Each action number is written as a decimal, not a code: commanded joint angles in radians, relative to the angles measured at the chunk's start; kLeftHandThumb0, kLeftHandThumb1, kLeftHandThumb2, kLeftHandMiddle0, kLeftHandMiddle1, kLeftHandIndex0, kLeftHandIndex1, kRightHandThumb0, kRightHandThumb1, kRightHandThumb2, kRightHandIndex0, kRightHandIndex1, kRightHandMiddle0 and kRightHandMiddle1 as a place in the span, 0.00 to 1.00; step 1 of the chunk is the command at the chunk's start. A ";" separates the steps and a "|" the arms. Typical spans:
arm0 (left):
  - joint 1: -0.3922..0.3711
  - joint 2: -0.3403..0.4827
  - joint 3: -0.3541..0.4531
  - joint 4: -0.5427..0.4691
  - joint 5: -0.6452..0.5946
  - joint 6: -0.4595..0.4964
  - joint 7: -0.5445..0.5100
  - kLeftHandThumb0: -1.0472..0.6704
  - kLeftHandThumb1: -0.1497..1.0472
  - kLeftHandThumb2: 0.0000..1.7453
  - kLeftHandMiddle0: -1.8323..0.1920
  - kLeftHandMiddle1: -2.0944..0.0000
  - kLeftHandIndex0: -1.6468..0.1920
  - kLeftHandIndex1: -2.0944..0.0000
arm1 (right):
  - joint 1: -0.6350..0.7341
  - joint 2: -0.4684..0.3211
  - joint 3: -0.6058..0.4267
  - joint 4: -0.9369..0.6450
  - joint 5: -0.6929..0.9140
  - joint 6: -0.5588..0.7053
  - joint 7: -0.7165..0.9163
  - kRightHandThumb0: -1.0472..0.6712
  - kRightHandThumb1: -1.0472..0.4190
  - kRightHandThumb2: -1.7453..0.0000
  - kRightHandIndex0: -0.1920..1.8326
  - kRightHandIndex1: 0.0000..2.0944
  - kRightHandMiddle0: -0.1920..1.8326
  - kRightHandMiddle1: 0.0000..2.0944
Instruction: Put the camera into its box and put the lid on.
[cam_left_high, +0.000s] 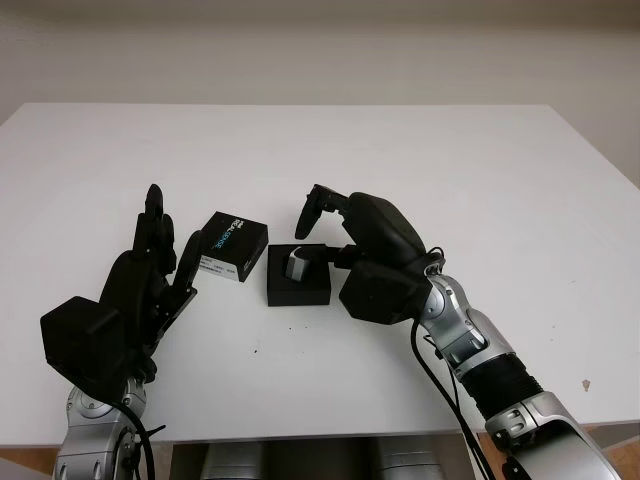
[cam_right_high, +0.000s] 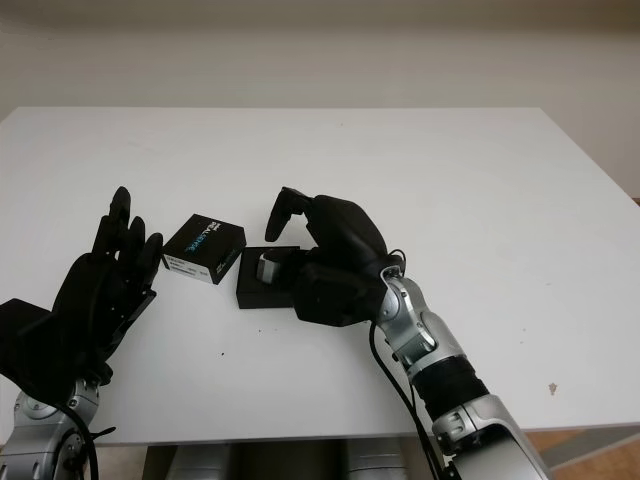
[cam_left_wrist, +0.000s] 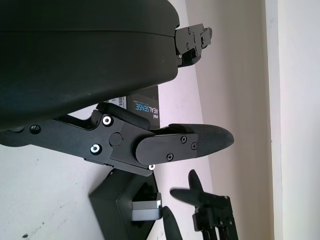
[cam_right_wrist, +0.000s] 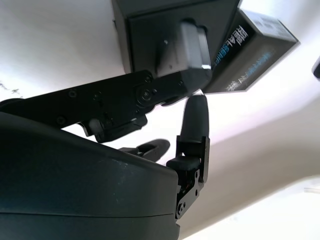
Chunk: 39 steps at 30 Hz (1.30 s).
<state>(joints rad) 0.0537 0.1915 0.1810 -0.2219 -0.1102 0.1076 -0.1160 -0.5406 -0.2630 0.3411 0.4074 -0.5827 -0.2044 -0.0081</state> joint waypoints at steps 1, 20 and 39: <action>-0.006 0.006 0.001 -0.018 0.005 -0.003 0.001 0.23 1.00 0.27 1.00 0.98 0.99 0.98 | 0.008 -0.015 0.010 -0.053 -0.023 0.029 0.021 0.24 0.05 0.97 0.24 0.03 0.21 0.40; 0.009 -0.005 -0.003 -0.026 0.010 -0.008 0.001 0.25 1.00 0.29 1.00 0.98 1.00 0.98 | 0.017 -0.018 0.083 -0.189 -0.185 0.253 0.148 0.17 0.02 0.97 0.19 0.01 0.20 0.17; 0.011 -0.022 -0.009 -0.024 0.018 -0.009 0.019 0.23 1.00 0.27 0.99 0.97 0.99 0.97 | 0.005 -0.031 0.109 -0.141 -0.233 0.246 0.099 0.22 0.01 0.97 0.27 0.04 0.22 0.48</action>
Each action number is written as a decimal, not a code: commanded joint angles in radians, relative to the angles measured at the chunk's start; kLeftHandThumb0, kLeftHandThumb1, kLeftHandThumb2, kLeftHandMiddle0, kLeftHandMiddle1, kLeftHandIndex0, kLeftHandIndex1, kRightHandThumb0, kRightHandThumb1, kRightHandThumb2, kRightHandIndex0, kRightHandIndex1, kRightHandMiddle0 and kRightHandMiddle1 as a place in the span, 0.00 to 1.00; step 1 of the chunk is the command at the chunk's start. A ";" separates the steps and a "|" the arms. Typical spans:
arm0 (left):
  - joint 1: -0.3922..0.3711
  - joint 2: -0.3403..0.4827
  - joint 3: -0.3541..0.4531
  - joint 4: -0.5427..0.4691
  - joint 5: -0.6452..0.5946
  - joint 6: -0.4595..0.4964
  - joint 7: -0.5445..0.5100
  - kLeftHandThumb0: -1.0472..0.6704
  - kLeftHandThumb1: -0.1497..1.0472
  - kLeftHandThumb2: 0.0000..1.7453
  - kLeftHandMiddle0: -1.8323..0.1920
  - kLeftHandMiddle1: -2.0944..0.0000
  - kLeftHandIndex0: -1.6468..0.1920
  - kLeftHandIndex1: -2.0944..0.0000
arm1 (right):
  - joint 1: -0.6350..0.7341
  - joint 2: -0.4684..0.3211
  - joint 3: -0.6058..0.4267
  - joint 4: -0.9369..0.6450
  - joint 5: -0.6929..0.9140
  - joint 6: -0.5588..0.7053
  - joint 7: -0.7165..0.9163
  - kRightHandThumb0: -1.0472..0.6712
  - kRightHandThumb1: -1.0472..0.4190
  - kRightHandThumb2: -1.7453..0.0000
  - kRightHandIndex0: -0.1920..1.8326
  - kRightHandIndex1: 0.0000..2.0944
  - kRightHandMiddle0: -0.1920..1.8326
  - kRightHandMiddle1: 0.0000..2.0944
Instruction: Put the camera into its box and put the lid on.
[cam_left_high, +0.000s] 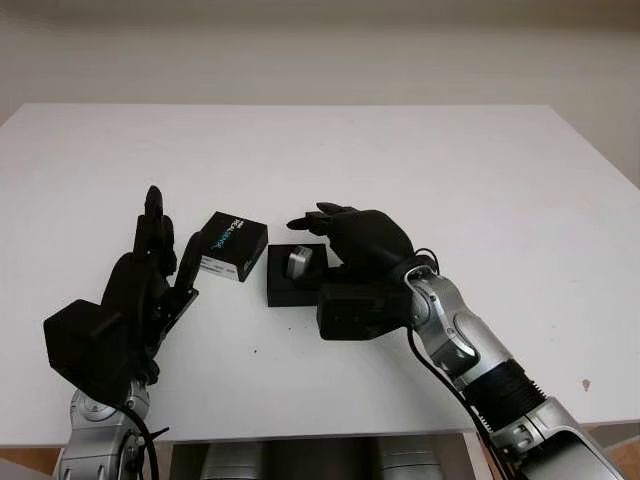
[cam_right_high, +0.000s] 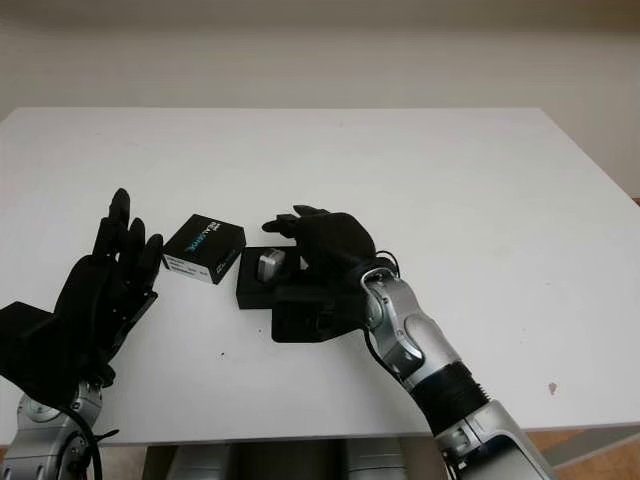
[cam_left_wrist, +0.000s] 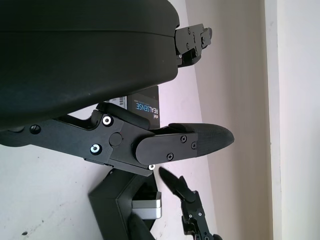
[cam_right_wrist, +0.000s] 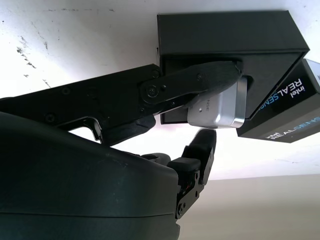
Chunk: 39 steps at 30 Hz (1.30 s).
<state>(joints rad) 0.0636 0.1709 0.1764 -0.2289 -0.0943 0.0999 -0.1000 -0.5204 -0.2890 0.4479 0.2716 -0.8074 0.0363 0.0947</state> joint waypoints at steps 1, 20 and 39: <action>0.001 -0.002 -0.004 -0.016 0.001 -0.003 0.004 0.23 1.00 0.27 0.99 0.97 0.99 0.97 | -0.014 -0.004 0.001 -0.007 -0.008 0.007 -0.006 0.23 0.01 0.97 0.29 0.04 0.23 0.51; -0.012 0.004 -0.001 -0.013 -0.004 0.005 -0.006 0.24 1.00 0.27 1.00 0.98 1.00 0.98 | -0.006 -0.020 0.028 -0.054 -0.094 0.004 -0.067 0.30 0.00 0.94 0.35 0.22 0.30 0.89; -0.021 0.002 -0.001 -0.013 -0.003 0.014 -0.005 0.26 1.00 0.27 1.00 0.98 1.00 0.98 | 0.028 -0.040 0.041 -0.155 -0.200 0.004 -0.103 0.31 0.00 0.96 0.30 0.33 0.31 0.85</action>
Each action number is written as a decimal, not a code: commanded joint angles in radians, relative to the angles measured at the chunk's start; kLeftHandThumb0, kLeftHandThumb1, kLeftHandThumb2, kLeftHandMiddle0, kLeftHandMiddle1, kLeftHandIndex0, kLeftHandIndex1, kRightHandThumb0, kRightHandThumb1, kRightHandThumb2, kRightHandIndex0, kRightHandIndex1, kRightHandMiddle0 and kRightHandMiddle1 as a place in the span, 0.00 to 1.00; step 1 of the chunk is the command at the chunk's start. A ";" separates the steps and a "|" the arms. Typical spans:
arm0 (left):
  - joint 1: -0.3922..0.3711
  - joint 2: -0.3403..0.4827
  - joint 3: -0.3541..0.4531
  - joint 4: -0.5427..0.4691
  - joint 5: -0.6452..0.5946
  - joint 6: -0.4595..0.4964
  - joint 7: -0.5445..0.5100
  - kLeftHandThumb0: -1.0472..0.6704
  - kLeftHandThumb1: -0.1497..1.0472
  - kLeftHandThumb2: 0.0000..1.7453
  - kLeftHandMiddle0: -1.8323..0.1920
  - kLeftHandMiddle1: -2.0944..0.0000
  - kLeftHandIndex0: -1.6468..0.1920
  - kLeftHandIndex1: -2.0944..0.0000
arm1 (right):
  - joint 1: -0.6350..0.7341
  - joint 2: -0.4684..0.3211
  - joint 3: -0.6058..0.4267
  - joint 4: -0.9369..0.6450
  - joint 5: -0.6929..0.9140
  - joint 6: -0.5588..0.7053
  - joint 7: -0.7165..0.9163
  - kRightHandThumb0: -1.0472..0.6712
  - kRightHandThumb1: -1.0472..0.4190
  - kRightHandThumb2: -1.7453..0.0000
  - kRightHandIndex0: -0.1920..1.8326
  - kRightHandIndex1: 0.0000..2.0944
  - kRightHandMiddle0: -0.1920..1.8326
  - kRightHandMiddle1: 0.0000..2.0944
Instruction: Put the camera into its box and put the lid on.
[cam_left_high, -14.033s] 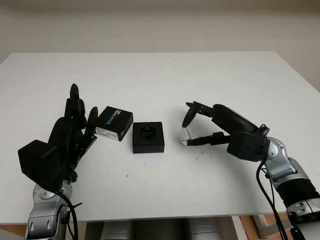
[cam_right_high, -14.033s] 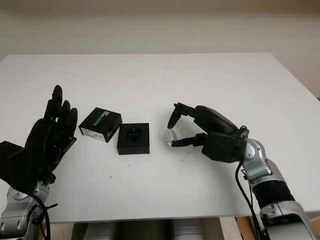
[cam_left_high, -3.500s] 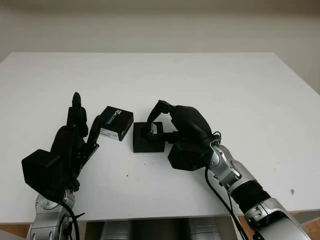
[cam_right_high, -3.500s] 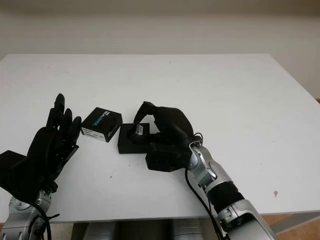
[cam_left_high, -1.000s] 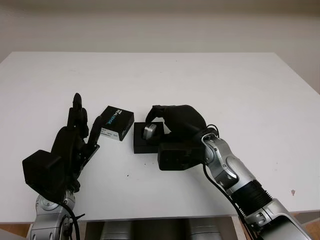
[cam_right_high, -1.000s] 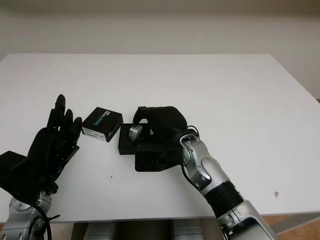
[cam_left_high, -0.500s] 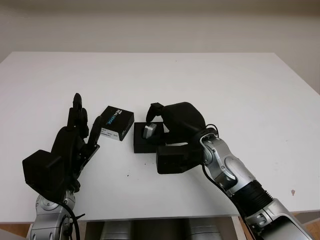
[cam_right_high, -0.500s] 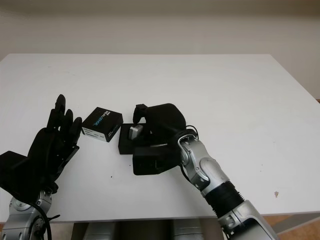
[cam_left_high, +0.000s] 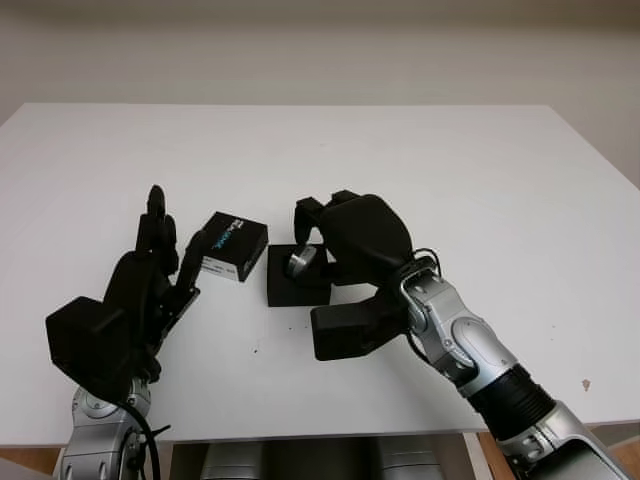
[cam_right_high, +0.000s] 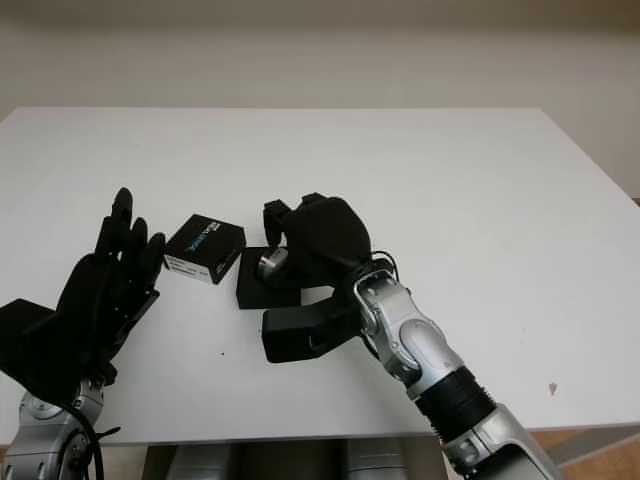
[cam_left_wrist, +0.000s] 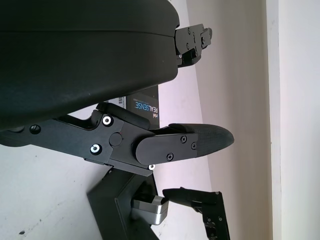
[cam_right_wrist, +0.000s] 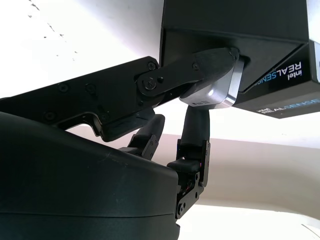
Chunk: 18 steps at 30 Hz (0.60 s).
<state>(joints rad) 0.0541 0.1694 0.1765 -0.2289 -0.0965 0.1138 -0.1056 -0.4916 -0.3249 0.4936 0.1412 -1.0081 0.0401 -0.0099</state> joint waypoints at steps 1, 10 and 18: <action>-0.011 0.004 -0.001 -0.013 0.000 0.000 0.001 0.26 1.00 0.27 1.00 0.98 1.00 0.98 | -0.002 -0.006 -0.005 -0.025 0.001 -0.003 0.002 0.31 0.00 0.96 0.30 0.33 0.30 0.84; -0.008 0.000 -0.004 -0.006 0.006 -0.015 0.005 0.26 1.00 0.28 1.00 0.97 0.99 0.97 | -0.016 -0.023 -0.030 0.032 0.084 -0.144 -0.077 0.32 0.00 0.96 0.32 0.35 0.33 0.80; 0.005 -0.001 0.003 -0.015 -0.002 -0.013 0.004 0.26 1.00 0.27 1.00 0.98 1.00 0.97 | -0.053 -0.007 -0.058 0.212 0.169 -0.336 -0.273 0.33 0.01 0.97 0.24 0.52 0.32 0.75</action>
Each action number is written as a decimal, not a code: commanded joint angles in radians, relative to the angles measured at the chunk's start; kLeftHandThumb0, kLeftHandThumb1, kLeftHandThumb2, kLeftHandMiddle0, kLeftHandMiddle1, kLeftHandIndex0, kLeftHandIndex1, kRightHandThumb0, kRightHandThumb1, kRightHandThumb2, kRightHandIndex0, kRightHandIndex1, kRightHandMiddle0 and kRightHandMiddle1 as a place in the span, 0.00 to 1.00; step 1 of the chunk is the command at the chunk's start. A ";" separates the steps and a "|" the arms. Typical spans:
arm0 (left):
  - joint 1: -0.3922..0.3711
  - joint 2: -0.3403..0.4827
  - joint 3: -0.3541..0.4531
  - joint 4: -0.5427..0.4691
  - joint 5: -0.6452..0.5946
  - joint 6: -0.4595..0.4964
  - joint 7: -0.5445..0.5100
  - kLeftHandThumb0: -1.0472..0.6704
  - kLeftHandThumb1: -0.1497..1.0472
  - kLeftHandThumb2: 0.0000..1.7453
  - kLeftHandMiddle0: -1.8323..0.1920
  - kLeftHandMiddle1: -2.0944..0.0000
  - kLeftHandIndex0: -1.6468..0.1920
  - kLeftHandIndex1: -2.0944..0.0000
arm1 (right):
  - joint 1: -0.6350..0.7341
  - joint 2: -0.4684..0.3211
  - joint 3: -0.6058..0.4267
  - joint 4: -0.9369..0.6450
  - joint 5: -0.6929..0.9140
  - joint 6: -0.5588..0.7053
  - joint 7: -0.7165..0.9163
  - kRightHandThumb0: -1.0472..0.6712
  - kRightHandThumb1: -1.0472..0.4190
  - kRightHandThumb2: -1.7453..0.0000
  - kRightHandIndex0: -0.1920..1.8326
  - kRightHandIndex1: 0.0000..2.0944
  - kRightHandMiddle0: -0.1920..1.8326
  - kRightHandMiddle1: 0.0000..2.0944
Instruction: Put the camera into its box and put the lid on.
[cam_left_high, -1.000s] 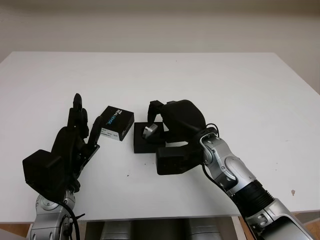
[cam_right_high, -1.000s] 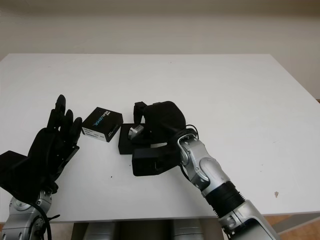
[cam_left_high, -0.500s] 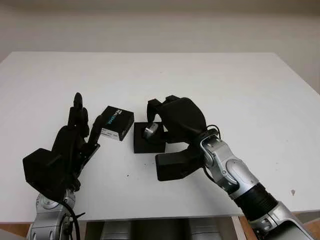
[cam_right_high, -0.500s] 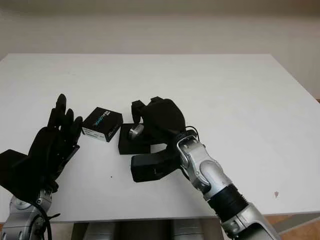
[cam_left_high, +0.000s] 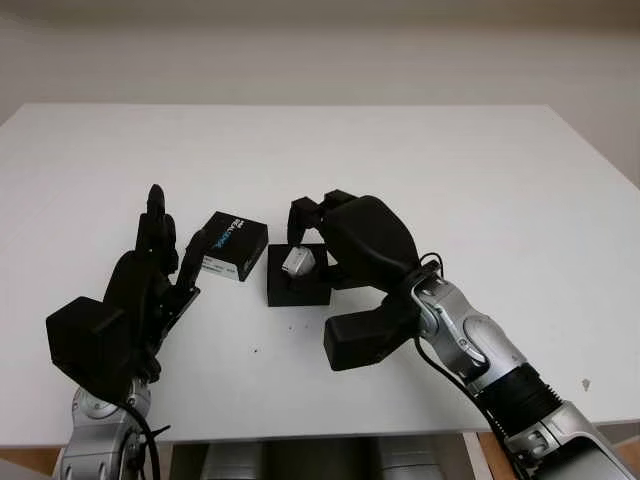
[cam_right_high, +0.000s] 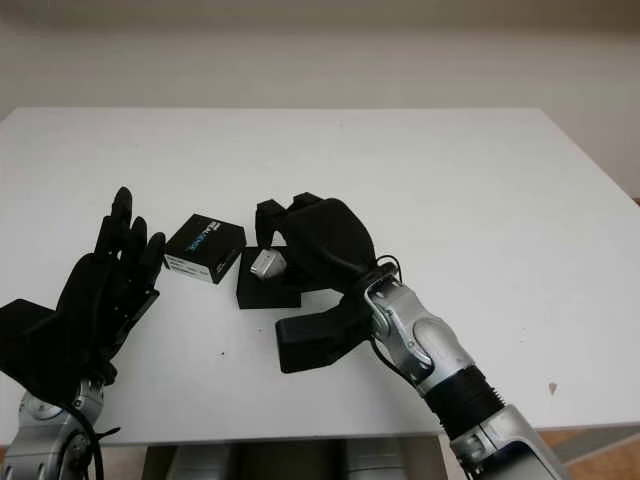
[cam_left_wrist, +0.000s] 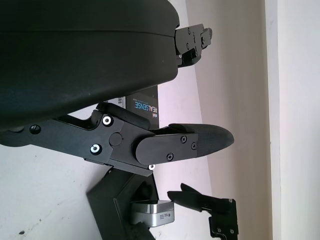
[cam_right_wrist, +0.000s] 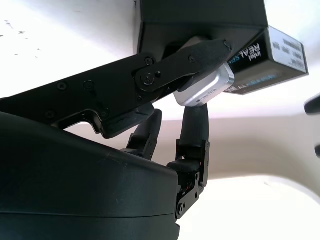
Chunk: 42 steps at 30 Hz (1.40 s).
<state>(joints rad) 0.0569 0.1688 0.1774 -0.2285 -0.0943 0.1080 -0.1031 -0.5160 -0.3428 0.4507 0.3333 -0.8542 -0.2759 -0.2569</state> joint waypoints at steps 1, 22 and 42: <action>0.004 0.003 0.002 -0.018 -0.001 -0.004 0.001 0.26 1.00 0.27 1.00 0.97 1.00 0.97 | -0.037 0.014 -0.017 0.048 0.024 -0.043 -0.053 0.34 0.02 0.97 0.23 0.53 0.32 0.73; 0.006 0.020 0.005 -0.032 -0.003 0.023 0.000 0.26 1.00 0.26 0.99 0.97 0.99 0.97 | -0.169 0.082 -0.005 0.475 0.060 -0.301 -0.415 0.34 0.01 0.97 0.18 0.60 0.30 0.73; 0.026 0.023 0.005 -0.048 -0.005 0.022 -0.004 0.27 1.00 0.26 0.99 0.97 0.99 0.97 | -0.182 0.147 -0.055 0.600 0.248 -0.398 -0.245 0.35 0.03 0.97 0.17 0.56 0.28 0.78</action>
<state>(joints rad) 0.0840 0.1902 0.1821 -0.2518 -0.0988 0.1298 -0.1070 -0.6783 -0.1986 0.4026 0.9393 -0.6078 -0.6644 -0.4994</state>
